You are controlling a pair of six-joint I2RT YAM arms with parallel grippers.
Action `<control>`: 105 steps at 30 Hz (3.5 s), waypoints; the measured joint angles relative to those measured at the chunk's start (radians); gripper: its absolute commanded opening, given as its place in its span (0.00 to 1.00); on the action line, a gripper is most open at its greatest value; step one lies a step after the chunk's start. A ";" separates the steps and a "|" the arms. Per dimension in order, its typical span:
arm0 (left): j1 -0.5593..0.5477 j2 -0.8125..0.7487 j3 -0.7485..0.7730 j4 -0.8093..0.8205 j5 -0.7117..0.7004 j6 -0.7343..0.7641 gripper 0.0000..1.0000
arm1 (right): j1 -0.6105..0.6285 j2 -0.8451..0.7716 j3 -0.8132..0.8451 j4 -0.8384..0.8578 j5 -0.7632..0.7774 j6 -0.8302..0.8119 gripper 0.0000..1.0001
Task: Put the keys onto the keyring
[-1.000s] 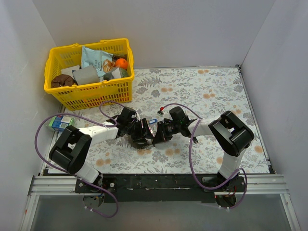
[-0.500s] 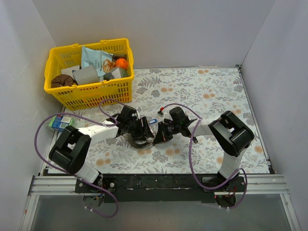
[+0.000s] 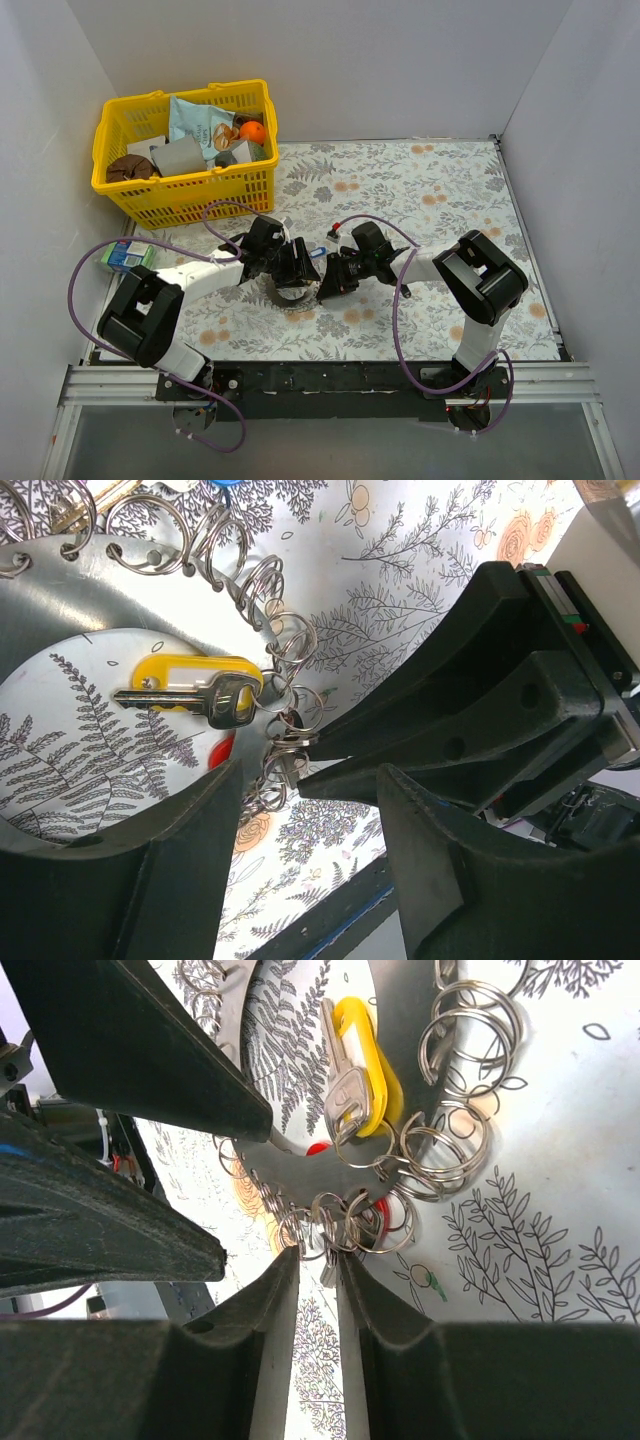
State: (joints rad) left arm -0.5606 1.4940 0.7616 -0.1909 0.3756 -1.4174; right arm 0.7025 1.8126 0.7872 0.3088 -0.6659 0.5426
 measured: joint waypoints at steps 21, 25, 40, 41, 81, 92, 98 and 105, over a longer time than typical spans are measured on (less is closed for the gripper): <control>0.000 -0.002 0.000 -0.011 -0.002 0.000 0.57 | 0.000 0.015 0.002 0.032 -0.018 0.020 0.34; 0.000 -0.004 0.000 -0.011 -0.002 0.001 0.57 | 0.000 0.015 0.002 0.035 -0.017 0.024 0.33; 0.000 -0.011 0.000 -0.011 -0.010 0.000 0.58 | 0.007 0.040 0.009 0.069 -0.013 0.058 0.11; 0.000 -0.013 0.000 -0.011 -0.011 0.000 0.58 | 0.008 0.043 0.009 0.069 -0.011 0.060 0.06; 0.029 -0.316 0.019 0.016 -0.005 0.016 0.56 | 0.011 -0.150 0.006 0.221 -0.048 0.010 0.01; 0.077 -0.402 0.050 0.060 0.053 0.053 0.53 | 0.011 -0.270 0.014 0.211 -0.041 -0.047 0.01; 0.095 -0.415 0.109 0.068 0.105 0.080 0.57 | 0.011 -0.316 0.073 0.175 -0.041 -0.087 0.01; 0.119 -0.415 0.169 0.070 0.195 0.121 0.59 | -0.016 -0.370 0.110 0.149 -0.071 -0.107 0.01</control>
State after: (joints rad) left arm -0.4419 1.0790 0.9306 -0.1207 0.5709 -1.2964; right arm 0.6868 1.4425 0.8974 0.4576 -0.7364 0.4358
